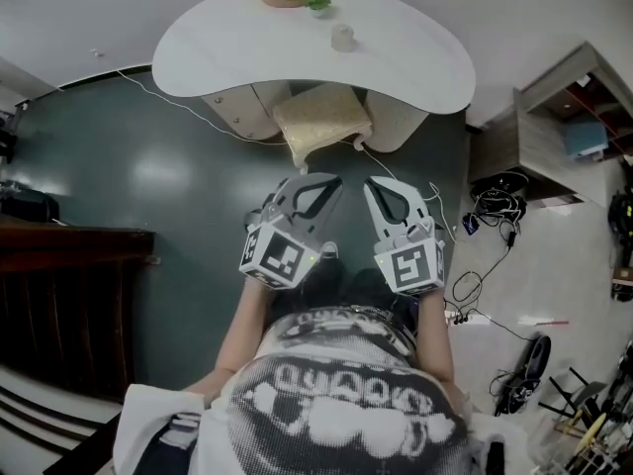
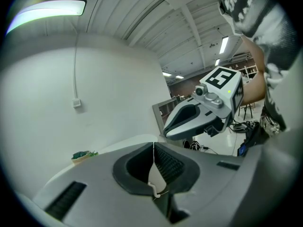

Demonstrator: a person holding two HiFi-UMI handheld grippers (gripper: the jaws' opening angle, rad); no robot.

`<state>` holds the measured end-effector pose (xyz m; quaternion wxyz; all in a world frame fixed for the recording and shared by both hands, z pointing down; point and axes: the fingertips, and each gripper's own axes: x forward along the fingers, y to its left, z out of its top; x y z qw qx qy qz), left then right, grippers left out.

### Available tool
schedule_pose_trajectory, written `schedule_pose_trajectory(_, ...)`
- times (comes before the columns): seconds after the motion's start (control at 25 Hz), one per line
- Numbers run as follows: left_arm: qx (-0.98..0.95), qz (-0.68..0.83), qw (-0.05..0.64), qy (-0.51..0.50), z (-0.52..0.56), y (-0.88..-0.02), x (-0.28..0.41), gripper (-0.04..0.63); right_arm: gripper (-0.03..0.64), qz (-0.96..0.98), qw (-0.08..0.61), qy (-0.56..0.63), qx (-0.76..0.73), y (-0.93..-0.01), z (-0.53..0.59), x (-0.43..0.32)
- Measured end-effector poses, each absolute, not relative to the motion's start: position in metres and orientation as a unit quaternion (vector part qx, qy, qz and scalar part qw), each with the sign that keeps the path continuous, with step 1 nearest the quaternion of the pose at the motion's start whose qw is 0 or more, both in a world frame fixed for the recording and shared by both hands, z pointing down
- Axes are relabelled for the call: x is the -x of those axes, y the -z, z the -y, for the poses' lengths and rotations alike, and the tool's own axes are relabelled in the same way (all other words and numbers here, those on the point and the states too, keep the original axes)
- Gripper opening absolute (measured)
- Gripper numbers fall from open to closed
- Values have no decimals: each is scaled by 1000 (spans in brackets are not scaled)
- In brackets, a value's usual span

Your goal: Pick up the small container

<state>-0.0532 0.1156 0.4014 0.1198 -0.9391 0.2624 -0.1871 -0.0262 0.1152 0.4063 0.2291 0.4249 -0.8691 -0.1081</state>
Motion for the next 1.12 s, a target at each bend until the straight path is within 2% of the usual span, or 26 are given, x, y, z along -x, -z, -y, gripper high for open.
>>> schedule_pose_trajectory(0.16, 940, -259, 125, 185, -111, -401, 52, 5, 2, 864, 244, 110, -427, -408, -109, 21)
schedule_pose_trajectory(0.8, 937, -265, 115, 194, -89, -411, 47, 5, 3, 872, 233, 100, -418, -418, -86, 17)
schedule_pose_trajectory(1.12, 925, -302, 103, 206, -31, -418, 30, 5, 3, 889, 223, 112, -385, -425, -20, -2)
